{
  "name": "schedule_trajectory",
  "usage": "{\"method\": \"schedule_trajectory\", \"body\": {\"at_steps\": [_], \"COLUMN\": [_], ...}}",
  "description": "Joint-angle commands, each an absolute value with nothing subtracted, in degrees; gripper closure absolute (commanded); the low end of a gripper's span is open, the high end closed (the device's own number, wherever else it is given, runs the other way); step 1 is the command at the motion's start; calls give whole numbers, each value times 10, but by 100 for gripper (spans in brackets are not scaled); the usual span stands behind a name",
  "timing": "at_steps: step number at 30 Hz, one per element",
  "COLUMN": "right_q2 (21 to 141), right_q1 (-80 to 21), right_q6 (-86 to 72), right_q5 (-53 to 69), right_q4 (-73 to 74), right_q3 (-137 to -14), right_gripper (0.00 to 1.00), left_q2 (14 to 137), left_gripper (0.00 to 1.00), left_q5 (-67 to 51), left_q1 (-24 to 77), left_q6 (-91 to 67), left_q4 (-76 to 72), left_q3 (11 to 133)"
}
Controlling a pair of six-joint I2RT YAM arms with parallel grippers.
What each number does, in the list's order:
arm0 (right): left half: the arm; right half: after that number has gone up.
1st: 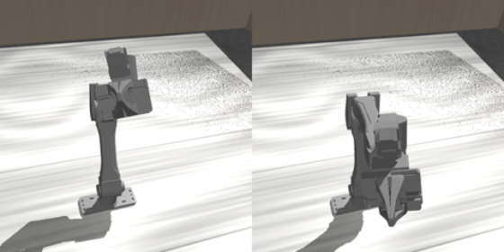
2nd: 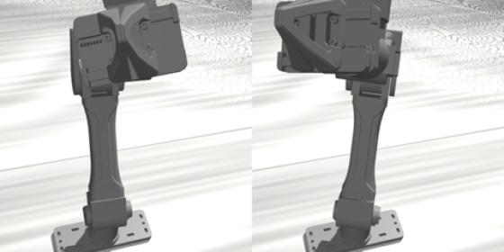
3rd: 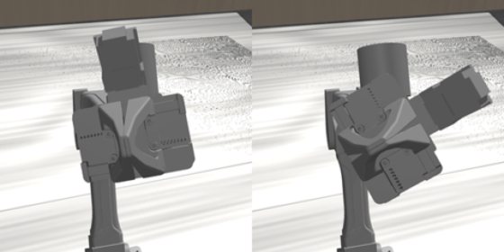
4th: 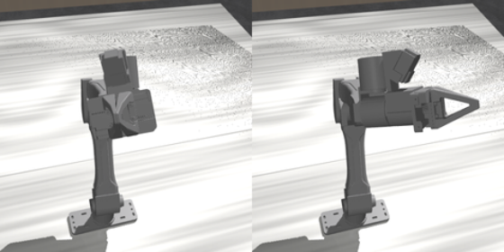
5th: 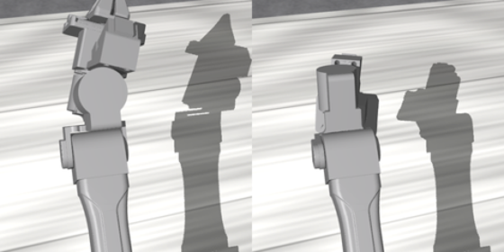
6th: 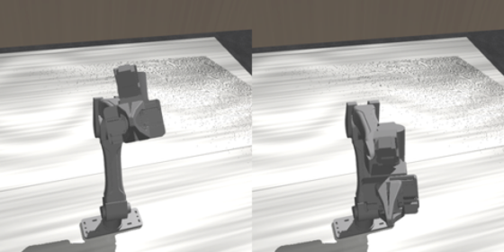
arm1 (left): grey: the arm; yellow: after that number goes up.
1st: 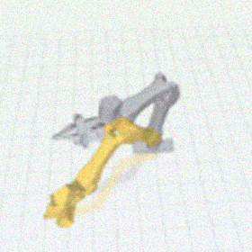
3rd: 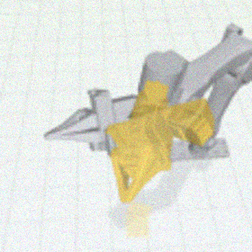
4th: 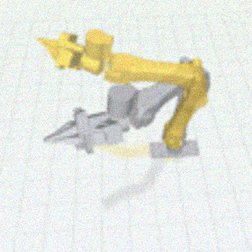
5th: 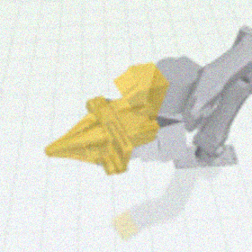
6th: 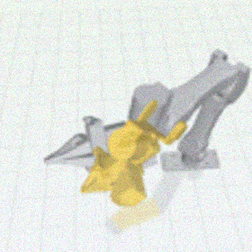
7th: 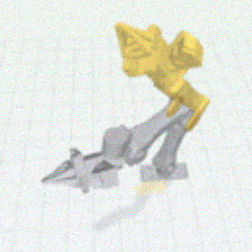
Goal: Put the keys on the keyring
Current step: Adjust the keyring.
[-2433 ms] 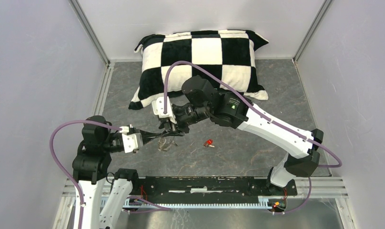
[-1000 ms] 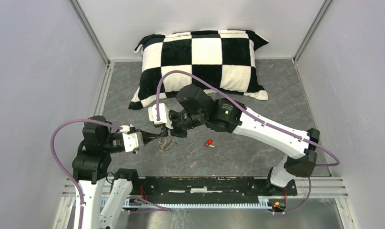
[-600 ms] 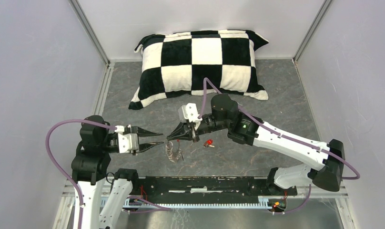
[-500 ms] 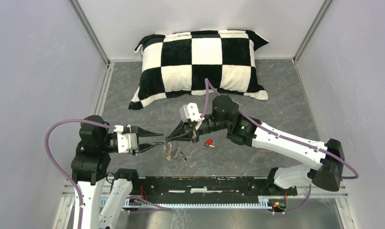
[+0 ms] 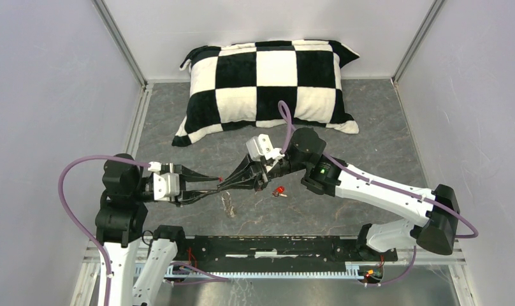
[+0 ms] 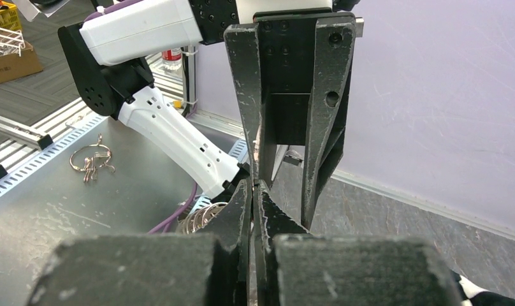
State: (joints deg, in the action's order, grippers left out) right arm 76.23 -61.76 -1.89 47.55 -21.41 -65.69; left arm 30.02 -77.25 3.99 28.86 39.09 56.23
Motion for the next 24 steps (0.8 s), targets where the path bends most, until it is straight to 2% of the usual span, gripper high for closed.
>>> {"method": "schedule_trajectory", "body": {"at_steps": [1,9,15,24], "right_q2": [764,773,767,756], "right_q1": [-621,-635,-646,-664], "right_q6": [-18,-5,14,27], "right_q5": [472,444,413,374], "right_q4": [-242,-228,-224,-227], "right_q3": [-665,-673,-671,-660], "right_gripper": [99,99,99,99], "left_q2": [299,298,294,293], "left_gripper": [59,59,63,88], "left_q5": [-805,-820,-817,-755], "left_q1": [40,41,41,40], "left_q6": [235,219,212,231], "left_q4": [353,354,353,354], "left_q3": [577,583,579,574]}}
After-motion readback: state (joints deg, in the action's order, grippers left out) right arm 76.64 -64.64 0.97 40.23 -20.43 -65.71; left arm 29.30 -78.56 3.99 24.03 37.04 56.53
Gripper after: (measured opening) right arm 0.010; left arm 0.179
